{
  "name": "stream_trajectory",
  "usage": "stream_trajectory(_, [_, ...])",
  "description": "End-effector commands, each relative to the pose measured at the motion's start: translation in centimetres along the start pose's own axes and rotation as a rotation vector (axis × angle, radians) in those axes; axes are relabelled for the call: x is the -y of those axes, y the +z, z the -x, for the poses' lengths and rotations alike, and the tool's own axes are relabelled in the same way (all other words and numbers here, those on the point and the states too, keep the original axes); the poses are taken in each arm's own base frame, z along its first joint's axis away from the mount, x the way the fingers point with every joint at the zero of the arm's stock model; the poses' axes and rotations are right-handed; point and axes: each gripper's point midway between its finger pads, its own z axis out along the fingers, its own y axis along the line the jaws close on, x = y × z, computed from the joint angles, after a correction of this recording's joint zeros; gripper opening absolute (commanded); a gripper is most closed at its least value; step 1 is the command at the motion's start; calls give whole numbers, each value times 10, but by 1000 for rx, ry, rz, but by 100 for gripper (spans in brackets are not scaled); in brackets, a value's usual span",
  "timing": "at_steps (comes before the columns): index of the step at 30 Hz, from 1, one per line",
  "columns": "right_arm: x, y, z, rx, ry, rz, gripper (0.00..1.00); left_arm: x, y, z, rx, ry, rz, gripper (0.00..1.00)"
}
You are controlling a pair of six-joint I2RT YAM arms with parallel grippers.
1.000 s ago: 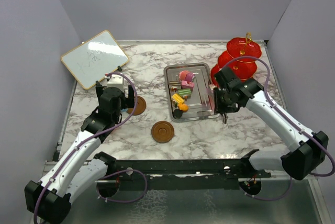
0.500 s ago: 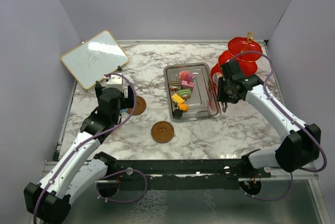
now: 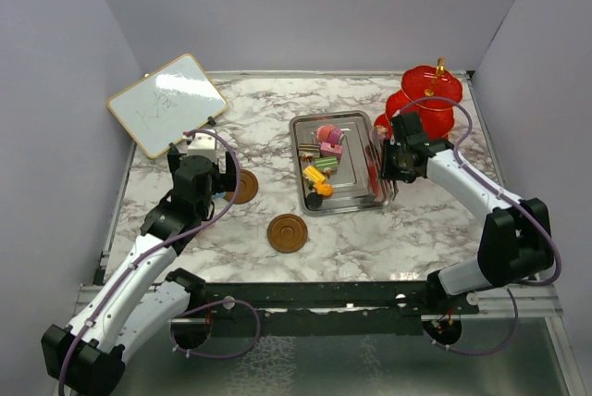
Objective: Serve the afternoon tea
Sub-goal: Place the desert on the desert table.
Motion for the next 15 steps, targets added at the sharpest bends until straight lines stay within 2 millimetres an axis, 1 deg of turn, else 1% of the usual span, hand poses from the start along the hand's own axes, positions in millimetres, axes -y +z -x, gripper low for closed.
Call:
stream_trajectory(1, [5, 11, 17, 77, -11, -10, 31, 2, -6, 13, 29, -13, -27, 99])
stream_trajectory(4, [2, 9, 18, 81, -18, 4, 30, 1, -8, 14, 35, -15, -25, 99])
stream_trajectory(11, [3, -22, 26, 122, -62, 21, 30, 1, -10, 18, 47, -20, -32, 99])
stream_trajectory(15, [5, -31, 25, 121, -89, 18, 30, 2, -11, 19, 51, -21, -39, 99])
